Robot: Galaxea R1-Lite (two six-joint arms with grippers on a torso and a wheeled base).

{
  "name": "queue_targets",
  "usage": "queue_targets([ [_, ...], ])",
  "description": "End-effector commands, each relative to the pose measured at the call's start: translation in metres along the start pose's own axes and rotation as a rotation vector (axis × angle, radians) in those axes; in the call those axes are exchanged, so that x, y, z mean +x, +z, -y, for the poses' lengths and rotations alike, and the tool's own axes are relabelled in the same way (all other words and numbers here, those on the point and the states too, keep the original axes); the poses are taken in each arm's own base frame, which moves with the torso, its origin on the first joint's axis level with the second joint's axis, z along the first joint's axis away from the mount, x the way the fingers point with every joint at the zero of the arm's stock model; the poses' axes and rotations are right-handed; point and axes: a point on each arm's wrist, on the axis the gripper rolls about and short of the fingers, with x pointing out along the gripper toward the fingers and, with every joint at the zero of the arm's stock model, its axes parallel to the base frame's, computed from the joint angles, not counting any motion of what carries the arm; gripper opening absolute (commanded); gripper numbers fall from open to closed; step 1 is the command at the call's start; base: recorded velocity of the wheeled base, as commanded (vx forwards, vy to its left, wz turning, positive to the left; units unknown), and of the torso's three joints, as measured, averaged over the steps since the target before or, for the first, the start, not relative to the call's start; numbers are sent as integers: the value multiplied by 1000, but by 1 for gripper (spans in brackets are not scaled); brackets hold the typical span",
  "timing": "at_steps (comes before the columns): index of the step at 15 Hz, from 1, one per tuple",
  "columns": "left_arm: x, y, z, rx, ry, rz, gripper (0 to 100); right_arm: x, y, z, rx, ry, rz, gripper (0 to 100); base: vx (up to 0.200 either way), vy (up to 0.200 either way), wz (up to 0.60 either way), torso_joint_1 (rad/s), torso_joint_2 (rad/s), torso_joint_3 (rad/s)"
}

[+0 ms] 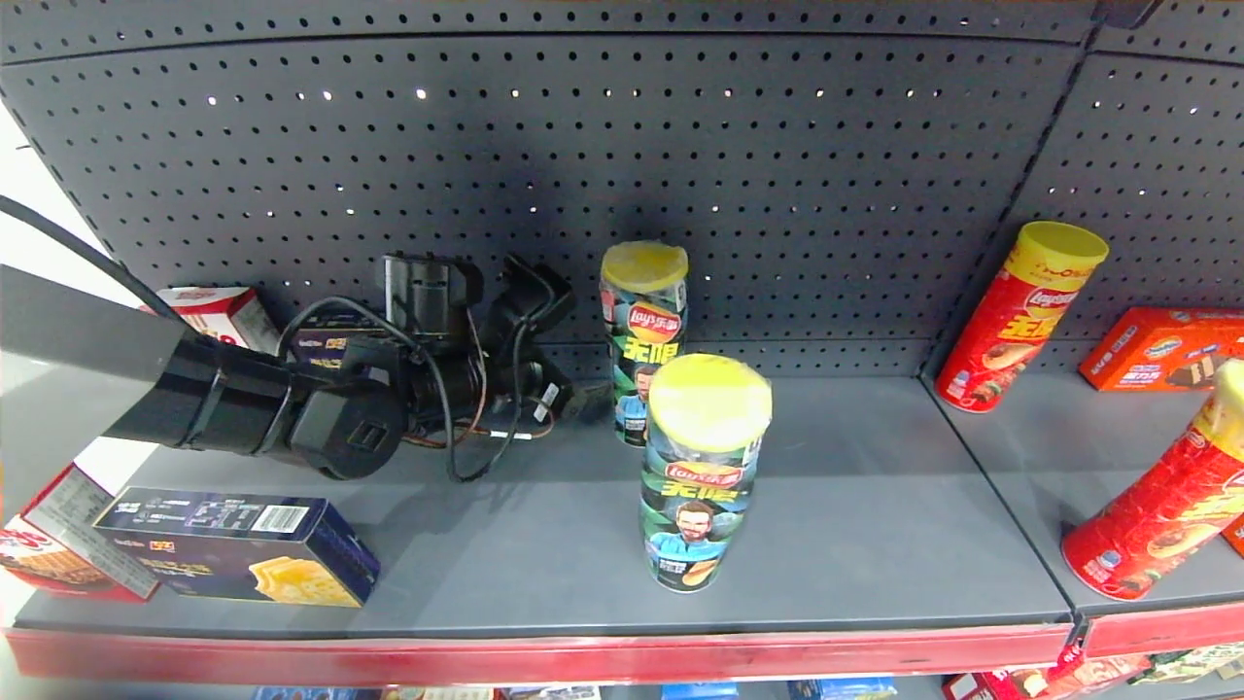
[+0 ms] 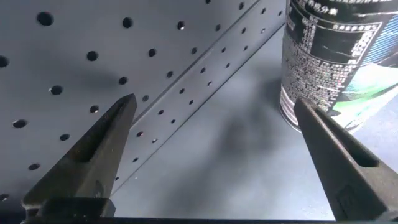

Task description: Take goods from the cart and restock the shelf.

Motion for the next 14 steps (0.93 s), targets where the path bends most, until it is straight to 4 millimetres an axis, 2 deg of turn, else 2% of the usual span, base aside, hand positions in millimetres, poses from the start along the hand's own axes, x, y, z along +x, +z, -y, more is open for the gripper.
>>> queue_targets([
  [1, 3, 2, 3, 0, -7, 4, 100, 0, 0, 0, -1, 0, 0, 100, 0, 0, 0, 0, 0, 0],
  [5, 2, 2, 4, -10, -7, 5, 100, 0, 0, 0, -1, 0, 0, 100, 0, 0, 0, 0, 0, 0],
  [6, -10, 10, -2, -5, 24, 21, 100, 0, 0, 0, -1, 0, 0, 100, 0, 0, 0, 0, 0, 0],
  [8, -49, 24, -17, -12, 89, 61, 100, 0, 0, 0, -1, 0, -2, 100, 0, 0, 0, 0, 0, 0],
  [10, -86, 40, -21, -26, 158, 126, 100, 0, 0, 0, -1, 0, -2, 100, 0, 0, 0, 0, 0, 0],
  [11, -110, 46, -20, -39, 200, 163, 100, 0, 0, 0, -1, 0, -2, 100, 0, 0, 0, 0, 0, 0],
  [12, -124, 48, -18, -50, 211, 179, 100, 0, 0, 0, -1, 0, -2, 100, 0, 0, 0, 0, 0, 0],
  [14, -177, 45, -4, -76, 265, 202, 100, 0, 0, 0, -1, 0, -2, 100, 0, 0, 0, 0, 0, 0],
])
